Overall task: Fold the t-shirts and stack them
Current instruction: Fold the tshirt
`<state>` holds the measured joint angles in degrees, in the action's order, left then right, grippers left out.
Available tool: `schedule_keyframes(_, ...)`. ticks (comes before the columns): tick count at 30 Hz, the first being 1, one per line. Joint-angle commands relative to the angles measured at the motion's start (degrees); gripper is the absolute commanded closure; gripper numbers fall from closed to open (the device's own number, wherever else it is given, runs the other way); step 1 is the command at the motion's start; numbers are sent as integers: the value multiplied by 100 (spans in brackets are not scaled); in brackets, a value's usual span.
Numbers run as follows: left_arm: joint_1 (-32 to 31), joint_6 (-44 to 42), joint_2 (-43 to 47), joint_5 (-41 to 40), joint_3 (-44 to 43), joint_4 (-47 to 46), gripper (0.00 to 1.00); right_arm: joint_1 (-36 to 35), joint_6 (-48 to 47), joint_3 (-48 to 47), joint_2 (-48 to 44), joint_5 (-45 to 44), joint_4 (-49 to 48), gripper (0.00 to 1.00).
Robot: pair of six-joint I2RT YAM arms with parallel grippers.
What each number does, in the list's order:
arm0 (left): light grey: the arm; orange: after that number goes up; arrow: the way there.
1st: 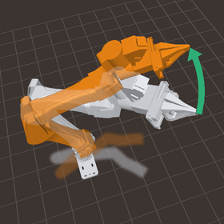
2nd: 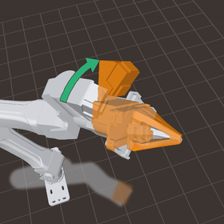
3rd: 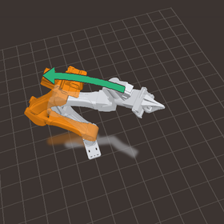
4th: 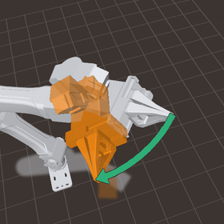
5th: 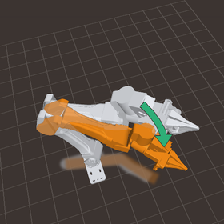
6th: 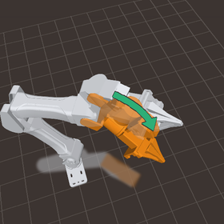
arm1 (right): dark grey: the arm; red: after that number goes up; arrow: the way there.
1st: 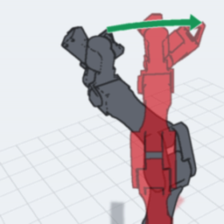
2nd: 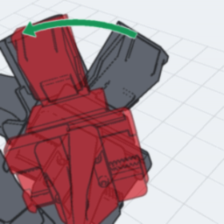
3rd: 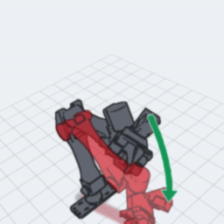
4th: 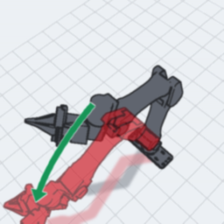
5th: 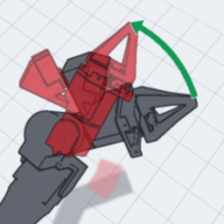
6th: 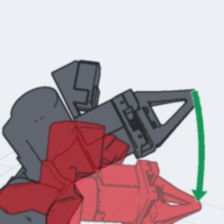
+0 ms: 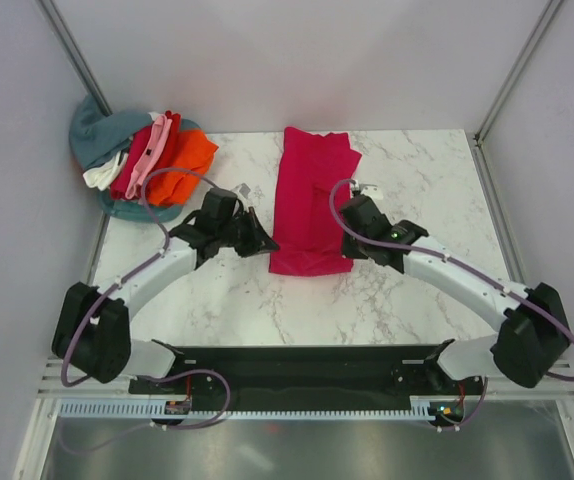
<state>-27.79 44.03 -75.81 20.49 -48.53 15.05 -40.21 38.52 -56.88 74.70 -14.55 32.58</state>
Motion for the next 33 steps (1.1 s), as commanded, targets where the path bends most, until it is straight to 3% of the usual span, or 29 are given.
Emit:
schedule_keyframes(1,274,-378,-574,8,-674,16,98,241,-441,-830,692,-821,21,100)
schedule_keyframes(16,924,-430,-2886,-28,-3213,16,98,1586,-1066,-2809,2988,127,-348,100)
schedule_keyframes(29,1083,-299,-4239,95,-4304,-2,98,2008,-1330,-3988,4316,812,-472,100)
schedule_keyframes(30,1100,-281,-4327,113,-4366,-2,96,2060,-1304,-4093,4447,883,-472,90)
schedule_keyframes(31,1109,-281,-4476,148,-4480,7,80,2078,-1234,-4137,4509,883,-480,66)
schedule_keyframes(32,1118,-298,-4538,200,-4524,7,68,2096,-1190,-4164,4536,883,-498,31)
schedule_keyframes(33,1118,-316,-4565,192,-4559,-2,60,2096,-1198,-4147,4510,840,-533,26)
